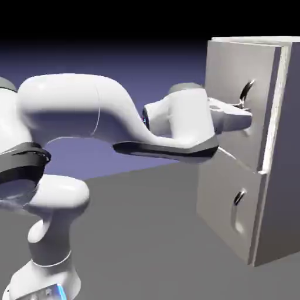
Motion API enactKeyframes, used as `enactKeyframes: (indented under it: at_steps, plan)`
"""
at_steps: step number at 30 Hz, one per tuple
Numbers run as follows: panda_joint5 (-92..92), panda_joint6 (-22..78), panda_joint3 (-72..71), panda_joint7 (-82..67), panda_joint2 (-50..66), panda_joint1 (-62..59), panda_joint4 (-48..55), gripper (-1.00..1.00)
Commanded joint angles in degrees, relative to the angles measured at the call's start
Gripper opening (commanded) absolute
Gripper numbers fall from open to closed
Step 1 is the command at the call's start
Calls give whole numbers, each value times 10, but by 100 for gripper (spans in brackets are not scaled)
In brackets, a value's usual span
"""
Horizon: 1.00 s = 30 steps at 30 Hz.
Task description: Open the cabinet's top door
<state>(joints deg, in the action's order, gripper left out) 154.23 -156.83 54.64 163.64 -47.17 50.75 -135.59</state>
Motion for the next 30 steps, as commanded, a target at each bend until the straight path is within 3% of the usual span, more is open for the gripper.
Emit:
enactKeyframes:
  at_steps: [1,12,23,30]
  plan:
    - [-19,16,-20,-6,-1,-21,-17,-100]
    - [-254,213,-248,-83,-51,-181,-180,-100]
    - [-282,100,-428,28,11,-406,-167,-100]
    - [-449,182,-544,-39,-37,-445,-214,-100]
